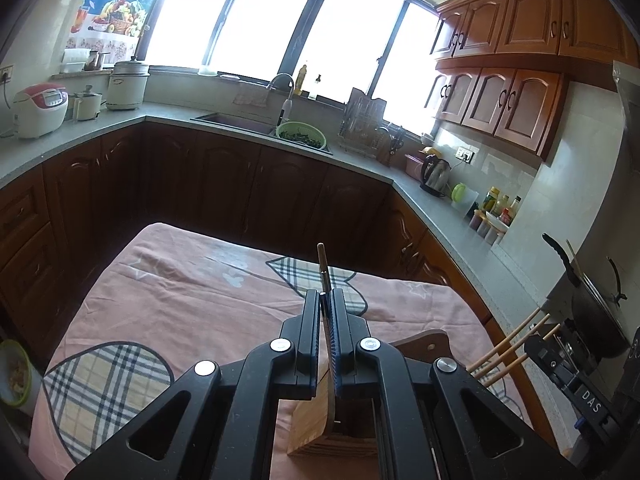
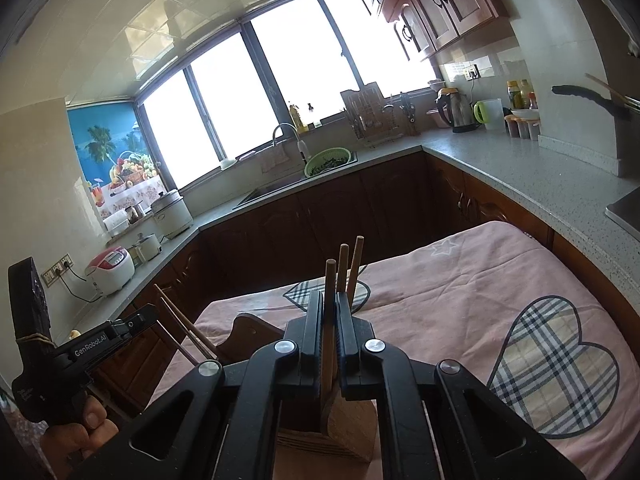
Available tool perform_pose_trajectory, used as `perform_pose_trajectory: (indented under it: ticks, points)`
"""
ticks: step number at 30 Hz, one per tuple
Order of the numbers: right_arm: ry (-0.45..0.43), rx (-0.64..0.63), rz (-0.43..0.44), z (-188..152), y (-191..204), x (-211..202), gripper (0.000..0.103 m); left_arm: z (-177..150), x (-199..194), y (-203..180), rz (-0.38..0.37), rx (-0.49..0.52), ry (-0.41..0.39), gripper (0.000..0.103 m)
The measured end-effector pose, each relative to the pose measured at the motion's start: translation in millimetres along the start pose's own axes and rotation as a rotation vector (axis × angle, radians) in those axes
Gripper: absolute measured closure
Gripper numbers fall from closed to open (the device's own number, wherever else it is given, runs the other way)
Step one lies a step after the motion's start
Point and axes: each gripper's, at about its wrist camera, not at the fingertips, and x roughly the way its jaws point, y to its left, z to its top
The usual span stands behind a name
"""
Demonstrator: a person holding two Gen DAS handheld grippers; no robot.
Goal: Organize utensils
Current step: 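Lower the left tool's chopstick into the holder and open while the right tool releases its own, then move both tools back down toward the remaining chopsticks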
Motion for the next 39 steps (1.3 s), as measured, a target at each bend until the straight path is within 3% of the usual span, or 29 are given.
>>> perform_pose_trajectory:
  ticks: [7, 8, 11, 14, 16, 17, 18, 19, 23, 39]
  points:
    - [0.014, 0.008, 0.008, -3.5, -1.6, 3.4, 0.091, -1.2, -6.9, 3.8, -0.012, -0.006, 0.001, 0.095]
    - [0.012, 0.011, 0.007, -3.9, -2.0, 2.4, 0.086, -1.9, -8.9, 3.8, -0.014, -0.006, -0.004, 0.090]
    - [-0.003, 0.020, 0.017, -3.6, -2.9, -3.5, 0.057, -4.4, -16.3, 4.1, -0.003, -0.003, -0.023, 0.080]
    - [-0.020, 0.021, 0.014, -1.2, -0.7, -10.5, 0.055, -7.7, -21.4, 4.1, -0.003, -0.006, -0.014, 0.073]
    - [-0.024, 0.030, 0.022, 0.0, -1.8, -14.4, 0.042, -10.8, -27.6, 4.0, 0.001, -0.008, -0.019, 0.051]
    - [-0.031, 0.036, 0.027, 0.3, -2.6, -17.1, 0.026, -12.3, -31.7, 4.2, 0.009, -0.007, -0.022, 0.039]
    - [-0.041, 0.042, 0.035, -0.1, -3.3, -20.9, 0.015, -14.5, -36.0, 4.3, 0.015, -0.007, -0.025, 0.035]
    - [-0.051, 0.046, 0.040, 0.1, -3.4, -25.3, 0.012, -16.9, -40.6, 4.4, 0.017, -0.003, -0.030, 0.029]
    - [-0.067, 0.041, 0.049, -5.1, -4.0, -44.0, 0.005, -31.3, -58.6, 5.9, 0.031, 0.010, -0.011, 0.025]
    - [-0.036, 0.044, 0.019, -40.0, -16.3, -117.2, 0.005, -74.4, -147.4, 17.7, 0.016, -0.008, 0.098, 0.025]
